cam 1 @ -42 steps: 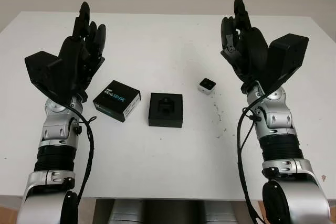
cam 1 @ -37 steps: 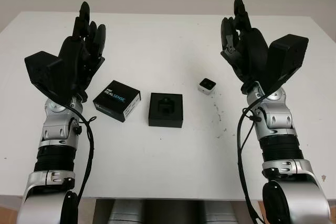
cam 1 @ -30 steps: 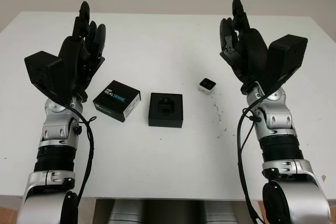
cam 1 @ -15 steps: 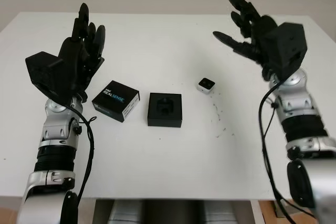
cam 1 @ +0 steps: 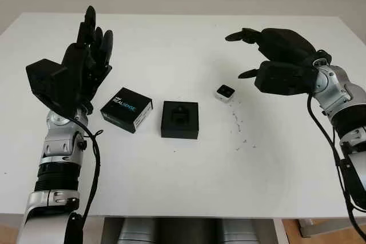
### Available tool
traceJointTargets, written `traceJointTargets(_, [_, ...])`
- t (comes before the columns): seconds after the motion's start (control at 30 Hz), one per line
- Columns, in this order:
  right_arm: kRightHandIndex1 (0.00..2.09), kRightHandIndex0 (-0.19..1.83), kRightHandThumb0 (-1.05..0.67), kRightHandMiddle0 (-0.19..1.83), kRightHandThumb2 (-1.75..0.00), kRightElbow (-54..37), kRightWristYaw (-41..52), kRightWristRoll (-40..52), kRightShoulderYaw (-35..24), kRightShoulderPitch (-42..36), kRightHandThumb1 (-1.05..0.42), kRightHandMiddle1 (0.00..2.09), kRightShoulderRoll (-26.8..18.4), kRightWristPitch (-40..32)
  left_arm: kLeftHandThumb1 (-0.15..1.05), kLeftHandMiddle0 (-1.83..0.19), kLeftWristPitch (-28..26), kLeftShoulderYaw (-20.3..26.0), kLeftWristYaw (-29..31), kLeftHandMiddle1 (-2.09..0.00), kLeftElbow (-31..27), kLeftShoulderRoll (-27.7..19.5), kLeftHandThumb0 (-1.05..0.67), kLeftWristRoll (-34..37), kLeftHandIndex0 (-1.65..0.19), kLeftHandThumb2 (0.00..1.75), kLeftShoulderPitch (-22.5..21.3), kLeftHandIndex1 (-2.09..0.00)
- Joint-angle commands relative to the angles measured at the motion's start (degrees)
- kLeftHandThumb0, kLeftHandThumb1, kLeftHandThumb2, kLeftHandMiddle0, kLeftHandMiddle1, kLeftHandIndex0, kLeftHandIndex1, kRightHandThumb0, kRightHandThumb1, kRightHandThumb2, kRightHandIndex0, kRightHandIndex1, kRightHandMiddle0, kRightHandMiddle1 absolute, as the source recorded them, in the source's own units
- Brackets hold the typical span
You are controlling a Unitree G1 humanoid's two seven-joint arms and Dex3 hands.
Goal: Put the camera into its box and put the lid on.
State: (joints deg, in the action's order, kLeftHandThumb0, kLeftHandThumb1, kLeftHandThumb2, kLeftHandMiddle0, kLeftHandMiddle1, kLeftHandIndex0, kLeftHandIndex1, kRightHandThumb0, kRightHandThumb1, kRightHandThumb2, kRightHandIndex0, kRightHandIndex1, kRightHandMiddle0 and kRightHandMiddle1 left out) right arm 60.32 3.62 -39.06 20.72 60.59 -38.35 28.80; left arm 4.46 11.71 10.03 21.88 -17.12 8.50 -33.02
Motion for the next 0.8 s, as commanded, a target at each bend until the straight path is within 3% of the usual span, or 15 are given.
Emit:
traceJointTargets(0.0, [0.09,0.33,-0.18,0.36,-0.06,0.23,-0.07,-1.91,1.86,2.34,-0.88,0.18,-1.62,1.49,1.05,0.14,-0.33,0.40,-0.15,-0.05,-0.94,-0.60,-0.69,-0.05,0.13,0.49,0.33,-0.06])
traceJointTargets(0.13, [0.09,0.37,-0.11,0.43,-0.05,1.42,-1.95,-5.55,5.04,3.47,-0.85,0.11,-2.07,3.16,1.05,0.14,-0.72,0.49,-0.25,-0.05,-0.89,-0.53,-0.70,0.03,0.14,0.48,0.39,-0.05])
traceJointTargets(0.33, [0.10,0.43,-0.15,0.48,-0.06,4.92,-7.18,-10.34,9.50,5.28,-0.85,0.09,-1.59,5.61,1.05,0.13,-1.18,0.26,-0.64,-0.06,-1.22,-0.61,-0.70,-0.36,0.13,0.48,0.56,-0.06])
traceJointTargets(0.77, [0.05,0.37,-0.18,0.42,-0.06,6.27,-2.12,-6.36,8.84,4.85,-0.89,0.05,1.76,4.36,1.05,0.14,-2.27,0.22,-0.96,-0.05,-1.75,-0.60,-0.71,-0.44,0.13,0.47,0.47,-0.05])
